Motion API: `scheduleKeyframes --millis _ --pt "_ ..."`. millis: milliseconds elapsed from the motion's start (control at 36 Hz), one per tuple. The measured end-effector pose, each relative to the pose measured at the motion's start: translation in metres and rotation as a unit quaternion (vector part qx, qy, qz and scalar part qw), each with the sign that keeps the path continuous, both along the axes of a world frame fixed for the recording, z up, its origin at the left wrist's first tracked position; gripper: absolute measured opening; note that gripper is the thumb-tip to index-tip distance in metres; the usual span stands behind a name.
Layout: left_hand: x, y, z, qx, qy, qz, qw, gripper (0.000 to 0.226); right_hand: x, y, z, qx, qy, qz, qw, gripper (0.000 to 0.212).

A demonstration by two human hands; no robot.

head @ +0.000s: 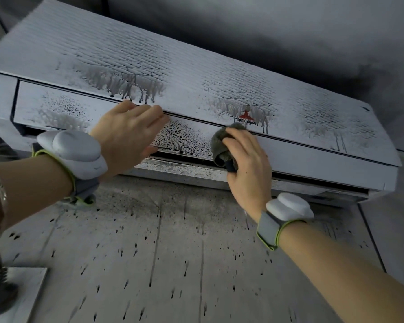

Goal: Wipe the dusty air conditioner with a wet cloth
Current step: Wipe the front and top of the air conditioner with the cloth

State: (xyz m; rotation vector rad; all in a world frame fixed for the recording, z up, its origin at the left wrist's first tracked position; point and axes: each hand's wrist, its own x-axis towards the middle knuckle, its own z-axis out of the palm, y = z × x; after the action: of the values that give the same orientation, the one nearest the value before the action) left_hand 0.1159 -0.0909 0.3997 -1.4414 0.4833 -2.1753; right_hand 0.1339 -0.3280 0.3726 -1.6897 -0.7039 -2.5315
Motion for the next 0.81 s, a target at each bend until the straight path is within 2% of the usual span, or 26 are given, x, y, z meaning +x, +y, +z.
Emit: scheduleKeyframes --millis 83,222,417,500,667,806 --pt "0.0 -0.001 -0.001 -0.005 0.003 -0.005 1.0 0.061 0.012 0.002 -0.017 -0.006 0.02 0.016 1.0 0.053" --pt "-0.001 -0.001 0.0 -0.001 0.003 -0.005 1.0 0.06 0.025 -0.003 -0.035 -0.06 0.059 -0.02 0.996 0.058" --pt "0.004 -0.001 0.001 0.004 -0.01 -0.012 1.0 0.057 0.004 0.014 0.002 -0.023 -0.003 0.028 0.999 0.046" --pt "0.004 -0.001 0.001 0.002 -0.009 -0.015 1.0 0.056 0.009 0.019 -0.001 -0.016 -0.005 0.04 0.999 0.046" --pt "0.003 -0.002 0.001 -0.004 -0.009 -0.017 1.0 0.052 0.024 0.011 -0.024 -0.068 0.019 -0.015 0.997 0.055" --pt "0.004 -0.002 0.001 -0.005 -0.007 -0.027 1.0 0.049 0.011 0.014 -0.007 -0.077 0.009 -0.018 0.997 0.051"
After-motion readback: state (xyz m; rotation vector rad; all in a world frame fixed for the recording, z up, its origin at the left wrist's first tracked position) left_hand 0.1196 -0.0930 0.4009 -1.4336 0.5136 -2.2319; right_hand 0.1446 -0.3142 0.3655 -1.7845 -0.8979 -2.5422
